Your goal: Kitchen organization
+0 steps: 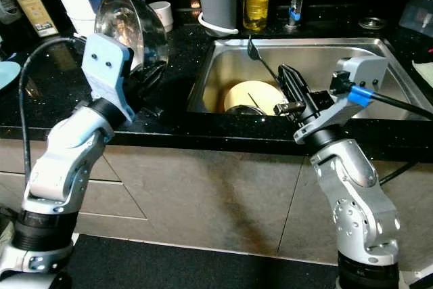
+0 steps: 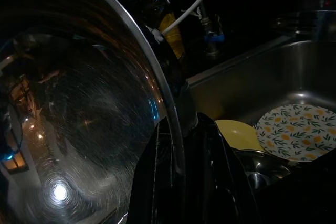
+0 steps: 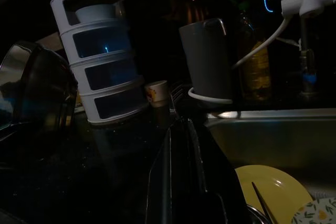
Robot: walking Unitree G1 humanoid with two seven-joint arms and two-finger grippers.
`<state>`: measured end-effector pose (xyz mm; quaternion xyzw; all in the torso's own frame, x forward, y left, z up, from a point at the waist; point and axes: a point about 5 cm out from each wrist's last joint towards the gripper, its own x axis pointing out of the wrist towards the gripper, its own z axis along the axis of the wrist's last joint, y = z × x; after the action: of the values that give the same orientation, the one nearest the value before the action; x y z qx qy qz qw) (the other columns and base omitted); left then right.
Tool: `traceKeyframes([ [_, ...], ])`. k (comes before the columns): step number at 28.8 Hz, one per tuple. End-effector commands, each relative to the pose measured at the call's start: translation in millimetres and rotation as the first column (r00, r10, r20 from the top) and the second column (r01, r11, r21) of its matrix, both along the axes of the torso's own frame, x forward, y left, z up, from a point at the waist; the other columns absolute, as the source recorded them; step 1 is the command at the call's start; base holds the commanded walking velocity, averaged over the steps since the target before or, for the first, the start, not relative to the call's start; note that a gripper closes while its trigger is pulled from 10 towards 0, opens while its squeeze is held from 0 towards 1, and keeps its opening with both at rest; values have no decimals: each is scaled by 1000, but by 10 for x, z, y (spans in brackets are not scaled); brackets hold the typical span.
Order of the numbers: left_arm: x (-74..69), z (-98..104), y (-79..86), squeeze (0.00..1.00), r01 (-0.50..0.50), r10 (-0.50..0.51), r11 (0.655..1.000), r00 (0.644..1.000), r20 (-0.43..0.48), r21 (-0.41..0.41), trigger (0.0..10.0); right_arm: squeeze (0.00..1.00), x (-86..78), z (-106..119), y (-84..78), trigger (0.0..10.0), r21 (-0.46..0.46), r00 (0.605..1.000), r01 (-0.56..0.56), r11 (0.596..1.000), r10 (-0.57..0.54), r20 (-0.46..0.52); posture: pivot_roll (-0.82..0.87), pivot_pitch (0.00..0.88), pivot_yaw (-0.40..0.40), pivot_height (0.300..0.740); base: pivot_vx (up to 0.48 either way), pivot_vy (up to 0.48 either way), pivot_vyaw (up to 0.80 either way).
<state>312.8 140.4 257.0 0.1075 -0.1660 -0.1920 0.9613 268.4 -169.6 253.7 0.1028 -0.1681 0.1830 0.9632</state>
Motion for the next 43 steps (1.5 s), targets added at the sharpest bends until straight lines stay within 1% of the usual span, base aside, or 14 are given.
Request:
traceKeyframes([
  [1, -19, 39, 14, 0, 1, -1, 1000, 1000, 16, -2, 10000, 0, -1, -4, 54, 10000, -5, 1000, -17, 1000, 17, -4, -20, 0, 24, 740, 0, 0, 0],
  [4, -21, 40, 11, 0, 6, -6, 1000, 1000, 15, 0, 10000, 0, 6, -8, 54, 10000, -8, 1000, -12, 1000, 12, -7, -19, 0, 24, 740, 0, 0, 0],
  [6, -22, 38, 6, 0, 11, -11, 1000, 1000, 16, 14, 10000, 0, 12, -13, 52, 10000, -10, 1000, -8, 1000, 8, -9, -19, 0, 23, 740, 0, -480, 0],
  [9, -16, 47, 14, 0, 5, -5, 1000, 1000, 20, 0, 10000, 0, 17, -17, 50, 10000, -11, 1000, -6, 1000, 6, -12, -20, 0, 24, 740, 0, -480, 0],
  [17, -12, 68, 28, 0, 3, -2, 999, 1000, 28, -45, 10000, 0, 21, -22, 46, 10000, -16, 1000, -3, 1000, 3, -15, -21, 0, 22, 740, 0, 0, 0],
  [24, -12, 73, 40, 0, -3, 4, 999, 1000, 31, -51, 10000, 0, 22, -25, 43, 10000, -17, 1000, -1, 1000, 1, -16, -20, 0, 21, 740, 0, 0, 0],
  [29, -26, 86, 29, 0, 21, -19, 999, 999, 39, -48, 10000, 0, 44, -32, 10, 10000, -19, 999, 29, 999, -29, -19, -19, 0, 20, 740, 0, 0, 0],
  [33, -34, 97, 16, 0, 42, -39, 998, 998, 48, -46, 10000, 0, 88, -49, -61, 10000, -24, 995, 88, 996, -89, -36, -21, 0, 21, 740, 292, 0, 0],
  [42, -36, 93, -1, 0, 55, -53, 997, 997, 48, -46, 10000, 0, 119, -85, -91, 10000, -30, 991, 119, 992, -120, -65, -18, 0, 20, 740, 257, 0, 0],
  [43, -37, 91, -7, 0, 59, -56, 997, 997, 47, -45, 10000, 0, 127, -95, -94, 10000, -32, 990, 120, 992, -122, -74, -18, 0, 20, 740, 251, 0, -788],
])
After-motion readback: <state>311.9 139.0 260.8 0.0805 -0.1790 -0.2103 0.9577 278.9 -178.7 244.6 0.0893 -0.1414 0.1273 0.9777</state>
